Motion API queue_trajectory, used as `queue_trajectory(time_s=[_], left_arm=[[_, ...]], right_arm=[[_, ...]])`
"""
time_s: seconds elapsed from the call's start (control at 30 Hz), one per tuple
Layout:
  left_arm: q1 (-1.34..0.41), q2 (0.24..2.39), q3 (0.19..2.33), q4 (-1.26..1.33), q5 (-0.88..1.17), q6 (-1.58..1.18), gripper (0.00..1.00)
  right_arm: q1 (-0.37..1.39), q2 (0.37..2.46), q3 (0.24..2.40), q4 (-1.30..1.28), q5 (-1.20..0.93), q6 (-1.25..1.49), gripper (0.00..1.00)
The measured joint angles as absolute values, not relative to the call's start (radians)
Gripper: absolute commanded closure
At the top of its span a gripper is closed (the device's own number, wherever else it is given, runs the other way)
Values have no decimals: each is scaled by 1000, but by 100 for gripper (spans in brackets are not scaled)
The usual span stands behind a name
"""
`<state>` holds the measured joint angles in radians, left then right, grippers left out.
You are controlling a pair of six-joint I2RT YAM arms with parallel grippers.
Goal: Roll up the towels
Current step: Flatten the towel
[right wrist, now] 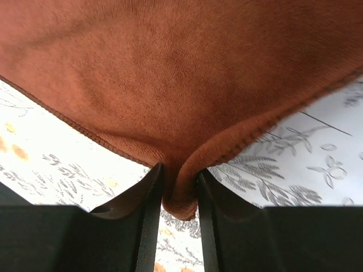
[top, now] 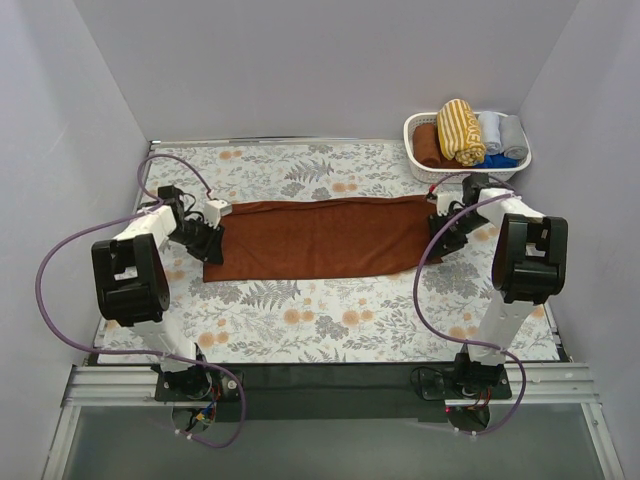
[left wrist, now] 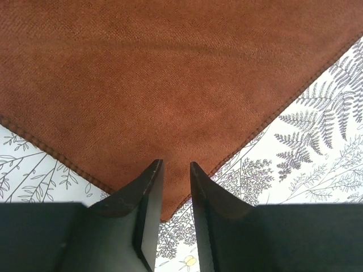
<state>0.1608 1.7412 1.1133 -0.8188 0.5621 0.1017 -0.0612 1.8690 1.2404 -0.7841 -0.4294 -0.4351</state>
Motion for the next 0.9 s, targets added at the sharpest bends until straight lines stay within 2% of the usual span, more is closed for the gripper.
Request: queue_trajectory(time_s=[0.2,0.33,0.4,0.57,0.67,0.9], left_arm=[[146,1760,1114,-826,491,117,100],[142,1783,1108,-844,435,139,100],[142,1782,1101,-857,418,150,100],[142,1762,1086,-895,396,178,99],[142,1751,1089,-926,395,190,92],[142,1737,1148,-966,432,186,91]], right_arm=[[-92,1869,1353,-904,-372,-432,72],[-101,1869,1346,-952,-289,-440,57],[-102,1870,1309,-968,-255,-449,55],[-104,1870,1261,-1005,-199,-469,63],[-105,1843,1262,-1001,-182,-480,70],[-102,1726,1321,-989,-284,-490,80]])
